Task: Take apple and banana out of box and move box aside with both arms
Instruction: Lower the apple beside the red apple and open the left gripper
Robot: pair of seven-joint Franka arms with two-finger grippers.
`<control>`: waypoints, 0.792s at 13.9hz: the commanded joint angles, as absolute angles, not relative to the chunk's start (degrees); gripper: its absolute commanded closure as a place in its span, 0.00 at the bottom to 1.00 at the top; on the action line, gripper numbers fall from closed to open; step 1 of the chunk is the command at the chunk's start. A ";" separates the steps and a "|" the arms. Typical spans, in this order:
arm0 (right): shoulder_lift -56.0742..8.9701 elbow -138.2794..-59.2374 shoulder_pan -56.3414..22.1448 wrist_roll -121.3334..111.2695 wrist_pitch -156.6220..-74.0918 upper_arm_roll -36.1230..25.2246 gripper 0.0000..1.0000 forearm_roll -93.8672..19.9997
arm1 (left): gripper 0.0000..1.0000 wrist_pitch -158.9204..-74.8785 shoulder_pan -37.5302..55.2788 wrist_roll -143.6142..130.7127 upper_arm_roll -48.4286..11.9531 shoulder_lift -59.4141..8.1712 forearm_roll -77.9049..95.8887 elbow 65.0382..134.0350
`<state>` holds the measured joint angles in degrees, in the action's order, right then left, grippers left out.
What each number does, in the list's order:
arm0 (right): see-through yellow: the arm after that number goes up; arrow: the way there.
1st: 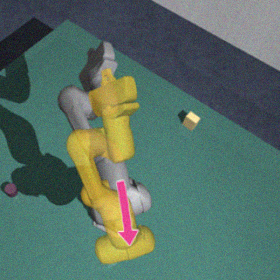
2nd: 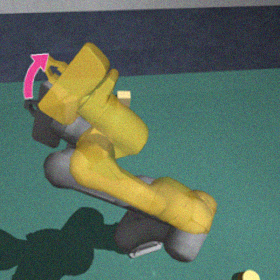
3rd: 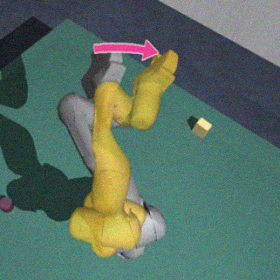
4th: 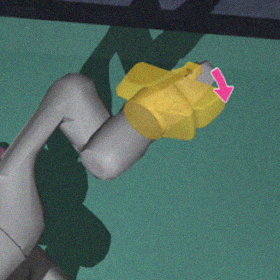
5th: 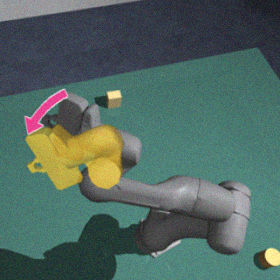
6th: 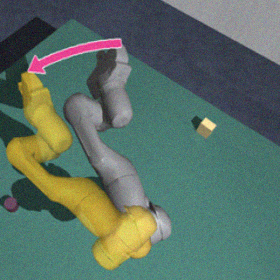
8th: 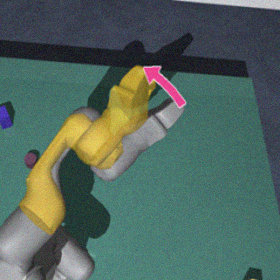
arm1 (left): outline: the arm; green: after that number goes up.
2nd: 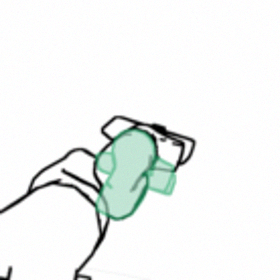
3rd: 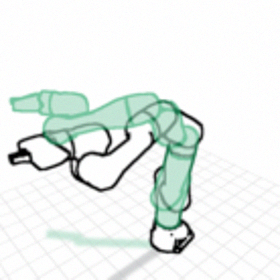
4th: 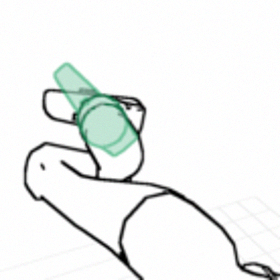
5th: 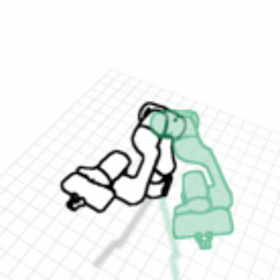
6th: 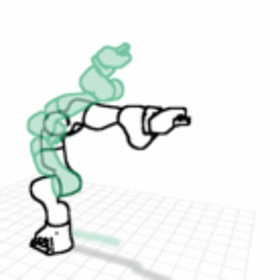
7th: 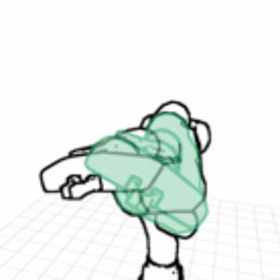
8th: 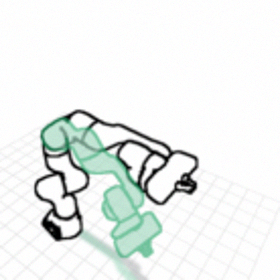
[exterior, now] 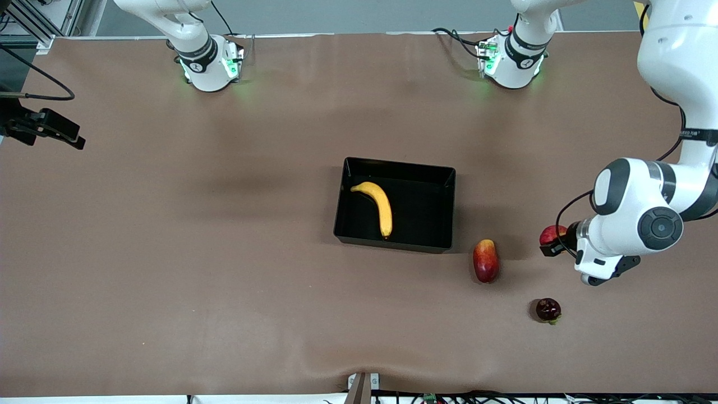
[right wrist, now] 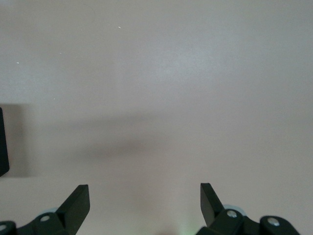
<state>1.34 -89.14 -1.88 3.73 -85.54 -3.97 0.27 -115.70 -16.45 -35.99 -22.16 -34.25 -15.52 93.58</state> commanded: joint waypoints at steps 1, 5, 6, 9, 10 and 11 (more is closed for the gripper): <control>1.58 -88.86 -1.93 4.22 -85.17 -4.04 0.00 -0.09 | 1.00 -120.57 -20.37 -34.63 -22.85 -36.02 -20.99 96.15; 1.50 -88.95 -1.76 4.22 -85.25 -4.04 0.00 -0.09 | 1.00 -125.33 -22.50 -34.63 -22.85 -35.95 -22.15 101.15; 1.49 -88.95 -1.67 4.22 -85.25 -4.04 0.00 -0.09 | 1.00 -125.42 -23.46 -34.63 -22.94 -36.21 -22.15 101.25; 1.41 -88.95 -1.67 4.22 -85.25 -4.04 0.00 -0.09 | 0.93 -128.23 -24.26 -34.63 -22.85 -37.26 -22.24 102.13; 1.41 -88.95 -1.67 4.22 -85.25 -4.04 0.00 -0.09 | 0.58 -128.23 -24.26 -34.28 -22.85 -37.18 -22.24 102.13; 1.32 -88.95 -1.67 4.13 -85.34 -4.04 0.00 -0.09 | 0.04 -128.15 -24.17 -34.10 -22.94 -36.74 -22.15 102.04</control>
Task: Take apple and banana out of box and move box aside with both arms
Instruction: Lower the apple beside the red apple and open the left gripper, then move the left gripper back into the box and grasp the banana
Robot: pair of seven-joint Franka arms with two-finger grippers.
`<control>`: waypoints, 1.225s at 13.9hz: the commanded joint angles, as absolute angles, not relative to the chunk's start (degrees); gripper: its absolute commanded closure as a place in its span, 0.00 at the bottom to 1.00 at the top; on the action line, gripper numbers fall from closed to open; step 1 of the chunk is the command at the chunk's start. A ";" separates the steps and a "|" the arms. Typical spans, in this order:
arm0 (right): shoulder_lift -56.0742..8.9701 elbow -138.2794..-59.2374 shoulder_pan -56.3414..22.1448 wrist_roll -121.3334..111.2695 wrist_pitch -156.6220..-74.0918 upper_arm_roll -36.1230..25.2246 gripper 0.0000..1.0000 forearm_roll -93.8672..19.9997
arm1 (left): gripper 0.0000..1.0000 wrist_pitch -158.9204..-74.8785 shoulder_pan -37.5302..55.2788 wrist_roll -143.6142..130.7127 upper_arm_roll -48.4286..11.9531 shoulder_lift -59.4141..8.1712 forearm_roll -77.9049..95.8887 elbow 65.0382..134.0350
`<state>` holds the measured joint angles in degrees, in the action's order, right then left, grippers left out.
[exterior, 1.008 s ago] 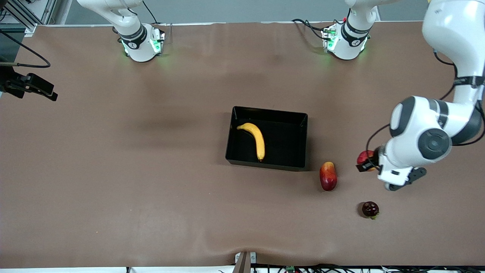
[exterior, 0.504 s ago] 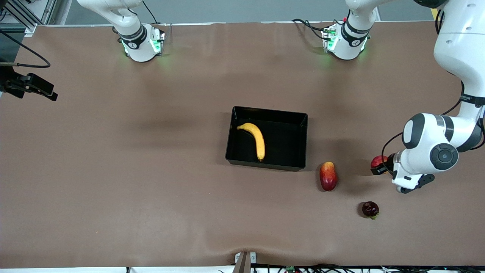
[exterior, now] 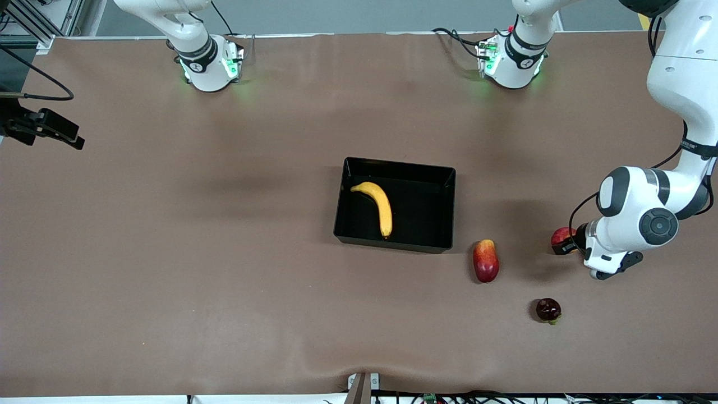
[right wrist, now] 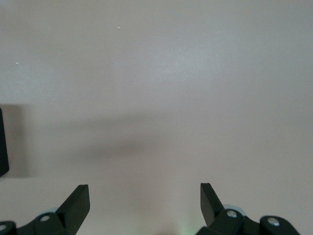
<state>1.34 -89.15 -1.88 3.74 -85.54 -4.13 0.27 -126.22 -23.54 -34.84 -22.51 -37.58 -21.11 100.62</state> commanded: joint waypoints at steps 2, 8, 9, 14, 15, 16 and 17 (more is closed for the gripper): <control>1.32 -88.86 -1.58 4.22 -85.34 -4.13 0.00 -0.09 | 0.00 -126.31 -23.65 -34.19 -23.46 -34.47 -22.15 102.13; 1.32 -89.12 -1.84 4.22 -85.17 -4.13 0.00 -0.17 | 0.00 -111.99 -23.99 -34.72 -36.63 -22.60 -19.78 100.29; 1.23 -89.03 -2.02 4.22 -85.34 -4.13 0.00 -0.09 | 0.00 -111.71 -23.91 -35.41 -39.78 -22.41 -19.34 100.37; 1.23 -89.03 -2.11 4.22 -85.25 -4.13 0.00 -0.17 | 0.00 -112.32 -12.16 -44.46 -45.27 -28.81 -20.82 94.50; 1.23 -89.03 -2.11 4.22 -85.25 -4.13 0.00 -0.09 | 0.00 -112.32 -9.08 -45.60 -45.09 -31.00 -22.14 92.31; 1.23 -89.03 -2.11 4.22 -85.25 -4.13 0.00 -0.17 | 0.00 -112.32 -6.62 -46.92 -45.00 -33.29 -23.63 90.28; 1.14 -89.03 -2.11 4.22 -85.34 -4.13 0.00 -0.09 | 0.00 -112.32 -3.89 -49.20 -44.65 -35.57 -24.60 88.78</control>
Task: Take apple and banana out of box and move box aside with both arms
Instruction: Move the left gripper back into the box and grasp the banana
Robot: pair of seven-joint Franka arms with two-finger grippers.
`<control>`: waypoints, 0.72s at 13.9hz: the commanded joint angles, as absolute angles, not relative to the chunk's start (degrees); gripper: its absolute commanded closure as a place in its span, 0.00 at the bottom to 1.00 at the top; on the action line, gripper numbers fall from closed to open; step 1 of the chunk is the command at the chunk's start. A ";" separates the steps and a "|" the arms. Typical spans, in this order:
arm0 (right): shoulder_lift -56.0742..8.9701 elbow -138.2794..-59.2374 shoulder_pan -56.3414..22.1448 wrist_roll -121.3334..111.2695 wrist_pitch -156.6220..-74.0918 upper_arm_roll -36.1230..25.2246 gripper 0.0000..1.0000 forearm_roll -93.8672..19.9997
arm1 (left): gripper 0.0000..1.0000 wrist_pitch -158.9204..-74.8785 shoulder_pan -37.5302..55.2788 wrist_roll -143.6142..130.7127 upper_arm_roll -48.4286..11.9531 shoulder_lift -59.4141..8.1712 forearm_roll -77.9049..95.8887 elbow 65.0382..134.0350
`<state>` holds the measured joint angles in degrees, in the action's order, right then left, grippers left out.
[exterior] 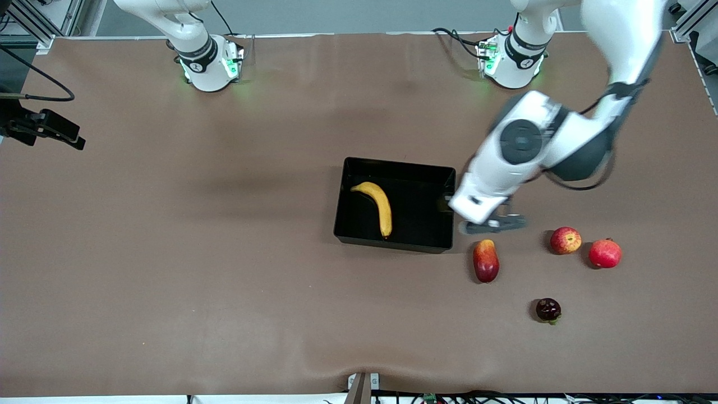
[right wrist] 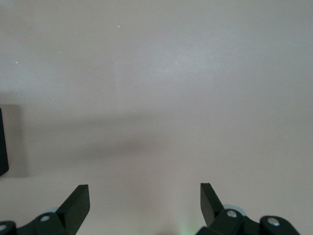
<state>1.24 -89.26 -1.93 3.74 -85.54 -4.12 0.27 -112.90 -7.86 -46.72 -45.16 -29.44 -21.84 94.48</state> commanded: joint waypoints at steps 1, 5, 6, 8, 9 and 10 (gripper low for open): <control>1.14 -89.03 -2.11 4.22 -85.34 -4.13 0.00 -0.09 | 0.00 -112.32 -1.00 -52.09 -43.34 -37.60 -25.39 86.94; 1.14 -89.03 -2.02 4.22 -85.43 -4.13 0.00 -0.09 | 0.00 -113.37 12.54 -57.56 -33.51 -42.18 -25.32 80.96; 1.14 -89.03 -2.02 4.22 -85.43 -4.13 0.00 -0.09 | 0.00 -114.95 14.66 -58.18 -31.66 -43.06 -24.96 80.34; 1.05 -89.03 -2.20 4.22 -85.43 -4.13 0.00 -0.09 | 0.00 -119.33 16.60 -60.37 -30.76 -45.43 -24.96 79.98; 0.97 -89.03 -2.11 4.22 -85.43 -4.13 0.00 -0.09 | 0.00 -121.44 16.87 -60.82 -30.67 -46.48 -24.96 79.98; 0.88 -89.03 -2.11 4.22 -85.43 -4.13 0.00 -0.09 | 0.00 -122.77 16.96 -60.82 -30.67 -47.45 -24.96 79.98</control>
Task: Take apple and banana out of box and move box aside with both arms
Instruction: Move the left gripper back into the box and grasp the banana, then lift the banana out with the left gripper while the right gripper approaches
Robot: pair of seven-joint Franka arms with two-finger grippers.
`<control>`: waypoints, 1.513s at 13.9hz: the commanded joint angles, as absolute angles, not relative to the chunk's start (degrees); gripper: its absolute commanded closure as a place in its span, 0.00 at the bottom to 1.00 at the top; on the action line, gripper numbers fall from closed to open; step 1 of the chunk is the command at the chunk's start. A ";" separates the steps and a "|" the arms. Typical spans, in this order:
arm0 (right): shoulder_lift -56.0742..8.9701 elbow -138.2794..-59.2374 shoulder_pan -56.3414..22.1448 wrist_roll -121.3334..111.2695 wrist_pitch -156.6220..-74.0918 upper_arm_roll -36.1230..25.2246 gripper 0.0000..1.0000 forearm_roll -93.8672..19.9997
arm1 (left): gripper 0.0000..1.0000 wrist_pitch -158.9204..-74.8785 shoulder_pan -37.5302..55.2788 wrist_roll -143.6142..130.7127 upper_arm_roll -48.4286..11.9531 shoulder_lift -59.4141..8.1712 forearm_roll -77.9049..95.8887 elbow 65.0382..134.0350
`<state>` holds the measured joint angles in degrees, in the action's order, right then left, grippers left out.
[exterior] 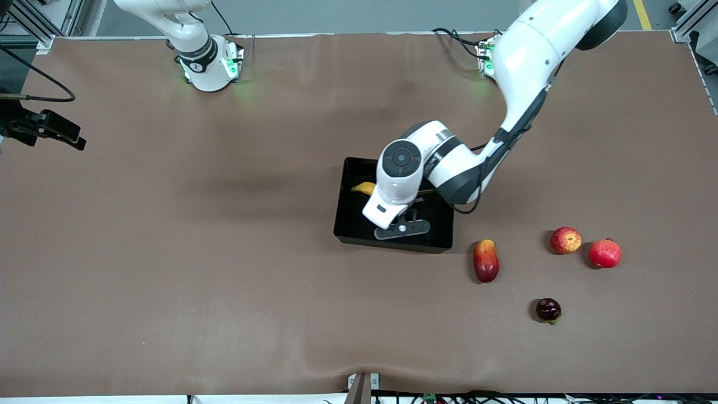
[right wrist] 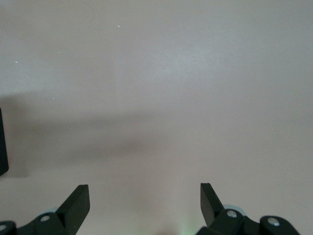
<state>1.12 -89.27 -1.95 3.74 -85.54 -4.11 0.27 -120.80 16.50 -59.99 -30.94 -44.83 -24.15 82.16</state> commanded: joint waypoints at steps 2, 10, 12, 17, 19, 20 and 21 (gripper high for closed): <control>0.88 -89.03 -2.28 4.22 -85.43 -4.13 0.00 -0.18 | 0.00 -124.88 18.45 -61.43 -30.24 -49.56 -25.13 79.98; 0.44 -89.12 -3.51 4.22 -85.43 -4.04 0.00 -0.18 | 0.00 -129.72 24.87 -62.40 -22.68 -53.35 -24.79 79.19; 0.35 -89.12 -3.60 4.22 -85.60 -4.04 0.00 -0.18 | 0.46 -129.73 24.79 -62.49 -22.76 -53.44 -24.79 79.28; -1.22 -88.95 -5.62 4.39 -86.22 -3.96 0.00 -0.26 | 1.00 -129.38 24.87 -62.14 -22.76 -51.60 -25.57 79.37; -2.45 -88.86 -7.72 4.39 -86.83 -3.96 0.00 -0.26 | 1.00 -128.42 24.61 -62.23 -23.12 -49.06 -25.23 79.37; -3.07 -88.86 -8.60 4.39 -87.62 -3.96 0.00 -0.35 | 1.00 -126.15 24.09 -61.97 -23.38 -47.65 -25.14 79.37; -3.86 -88.86 -9.83 4.39 -88.50 -3.96 0.00 -0.53 | 1.00 -123.69 23.73 -61.44 -23.73 -45.64 -25.05 79.37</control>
